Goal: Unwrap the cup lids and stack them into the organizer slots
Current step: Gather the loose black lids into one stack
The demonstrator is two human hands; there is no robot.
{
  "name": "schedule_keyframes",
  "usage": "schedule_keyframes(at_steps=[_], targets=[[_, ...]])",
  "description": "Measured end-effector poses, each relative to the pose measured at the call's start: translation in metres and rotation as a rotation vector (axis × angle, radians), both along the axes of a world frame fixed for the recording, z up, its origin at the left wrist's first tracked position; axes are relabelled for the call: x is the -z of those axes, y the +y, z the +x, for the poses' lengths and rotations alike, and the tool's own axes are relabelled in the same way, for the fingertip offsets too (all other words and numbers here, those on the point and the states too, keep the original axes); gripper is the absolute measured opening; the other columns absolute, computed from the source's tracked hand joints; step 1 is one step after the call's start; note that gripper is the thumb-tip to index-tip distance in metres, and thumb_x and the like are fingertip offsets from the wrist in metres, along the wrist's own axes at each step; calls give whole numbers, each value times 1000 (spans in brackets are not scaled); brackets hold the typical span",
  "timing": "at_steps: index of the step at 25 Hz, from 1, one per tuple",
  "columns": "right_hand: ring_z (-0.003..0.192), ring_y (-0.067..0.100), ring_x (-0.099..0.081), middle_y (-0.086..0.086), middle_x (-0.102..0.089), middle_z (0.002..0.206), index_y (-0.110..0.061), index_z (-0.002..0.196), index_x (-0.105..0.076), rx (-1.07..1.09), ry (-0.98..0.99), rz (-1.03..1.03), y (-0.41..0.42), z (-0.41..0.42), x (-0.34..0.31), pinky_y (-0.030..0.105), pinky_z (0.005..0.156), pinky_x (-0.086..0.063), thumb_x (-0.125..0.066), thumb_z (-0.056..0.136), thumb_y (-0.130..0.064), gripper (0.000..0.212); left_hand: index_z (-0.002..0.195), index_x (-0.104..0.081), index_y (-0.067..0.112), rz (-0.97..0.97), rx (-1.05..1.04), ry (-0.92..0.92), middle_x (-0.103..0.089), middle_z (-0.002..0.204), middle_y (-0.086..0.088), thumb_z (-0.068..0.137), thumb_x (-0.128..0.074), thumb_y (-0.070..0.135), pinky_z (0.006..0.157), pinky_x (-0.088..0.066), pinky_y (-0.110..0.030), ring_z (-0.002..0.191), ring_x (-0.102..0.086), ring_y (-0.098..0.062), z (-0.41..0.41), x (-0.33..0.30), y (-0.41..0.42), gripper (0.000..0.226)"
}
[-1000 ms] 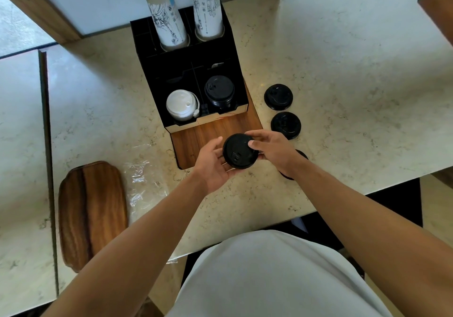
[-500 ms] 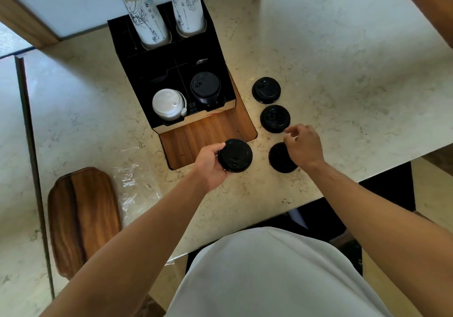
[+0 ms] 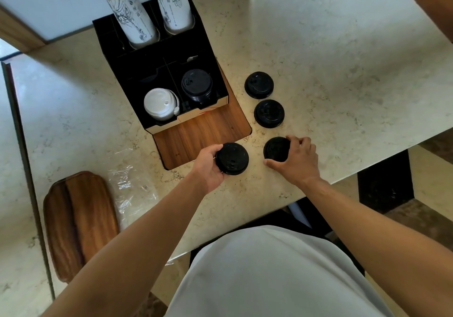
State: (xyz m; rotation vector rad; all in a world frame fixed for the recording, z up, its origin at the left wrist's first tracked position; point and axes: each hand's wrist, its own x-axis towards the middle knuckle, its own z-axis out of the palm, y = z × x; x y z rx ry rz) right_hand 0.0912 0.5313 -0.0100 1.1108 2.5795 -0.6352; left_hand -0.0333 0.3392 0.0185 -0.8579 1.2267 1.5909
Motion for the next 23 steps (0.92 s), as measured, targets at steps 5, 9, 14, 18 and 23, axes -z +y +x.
schedule_keyframes(at_steps=[5, 9, 14, 18, 23], targets=[[127, 33, -44, 14, -42, 140, -19, 146, -42, -5, 0, 14, -4, -5, 0, 44, 105, -44, -79, 73, -65, 94, 126, -60, 12, 1, -17, 1, -69, 124, -15, 101, -55, 25, 88, -59, -45, 111, -67, -32, 1, 0, -7, 29], [133, 27, -40, 8, -43, 142, -22, 148, -43, -62, 233, -259, -12, -20, -20, 38, 109, -43, -87, 75, -41, 87, 124, -61, 10, 16, -43, 9, -71, 121, -16, 103, -53, 32, 87, -58, -44, 110, -68, -32, 2, 0, -14, 32], [139, 20, -43, 0, -49, 148, -23, 156, -35, -435, 331, -513, -34, -47, -54, 43, 118, -41, -85, 74, -19, 96, 124, -59, 6, 72, -16, 22, -70, 122, -18, 104, -47, 42, 100, -54, -52, 112, -68, -37, 2, -2, -28, 43], [143, 19, -37, -4, -49, 151, -26, 160, -25, -579, 228, -537, -53, -58, -60, 38, 117, -37, -84, 74, -14, 105, 120, -61, 8, 82, 3, 55, -70, 122, -18, 104, -45, 46, 101, -53, -53, 111, -69, -37, 0, -6, -36, 45], [144, 19, -30, -6, -45, 155, -28, 163, -15, -651, 139, -533, -65, -68, -57, 40, 117, -32, -82, 74, -12, 112, 121, -63, 6, 107, 32, 80, -70, 122, -19, 103, -46, 46, 102, -53, -53, 113, -68, -37, 1, -9, -45, 47]])
